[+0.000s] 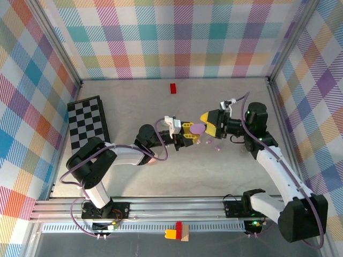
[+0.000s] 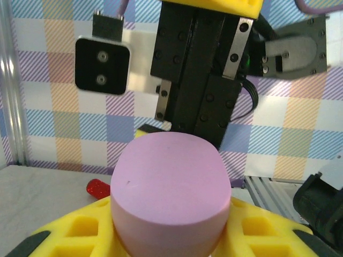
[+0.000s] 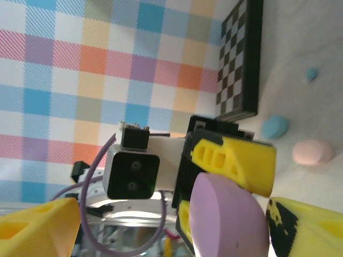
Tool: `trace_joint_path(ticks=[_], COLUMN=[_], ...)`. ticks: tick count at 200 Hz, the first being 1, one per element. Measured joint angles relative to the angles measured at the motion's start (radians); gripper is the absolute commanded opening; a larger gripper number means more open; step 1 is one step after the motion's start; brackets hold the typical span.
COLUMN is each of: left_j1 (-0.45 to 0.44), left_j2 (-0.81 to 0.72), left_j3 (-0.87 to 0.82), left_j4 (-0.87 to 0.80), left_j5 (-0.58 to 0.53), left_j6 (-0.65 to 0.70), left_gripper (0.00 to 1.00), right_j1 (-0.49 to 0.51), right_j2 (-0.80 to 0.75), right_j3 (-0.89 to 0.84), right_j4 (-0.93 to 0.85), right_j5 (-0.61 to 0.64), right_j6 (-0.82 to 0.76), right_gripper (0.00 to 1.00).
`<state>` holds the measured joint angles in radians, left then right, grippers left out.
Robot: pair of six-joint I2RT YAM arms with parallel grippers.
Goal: Insert wireless bluetooth earbuds into charging case
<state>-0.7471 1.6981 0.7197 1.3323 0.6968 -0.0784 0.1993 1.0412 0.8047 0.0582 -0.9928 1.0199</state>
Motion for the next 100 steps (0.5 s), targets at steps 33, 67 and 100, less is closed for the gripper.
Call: trace_joint_path(ticks=[33, 67, 100], left_j1=[0.010, 0.010, 0.010], left_j2=[-0.003, -0.006, -0.018], left_j3=[-0.027, -0.030, -0.033], left_j4=[-0.003, -0.003, -0.003], left_j5=[0.029, 0.046, 0.047], left_j6=[0.000, -0.001, -0.001], left_gripper=[0.35, 0.35, 0.35], right_j1=[0.000, 0.000, 0.050], right_j2=[-0.056, -0.089, -0.087], right_j3=[0.095, 0.180, 0.225], right_j4=[-0.309, -0.537, -0.651], right_j5=[0.120, 0.254, 0.338], right_j6=[-0.380, -0.700, -0.951], right_gripper=[0.97, 0.99, 0.99])
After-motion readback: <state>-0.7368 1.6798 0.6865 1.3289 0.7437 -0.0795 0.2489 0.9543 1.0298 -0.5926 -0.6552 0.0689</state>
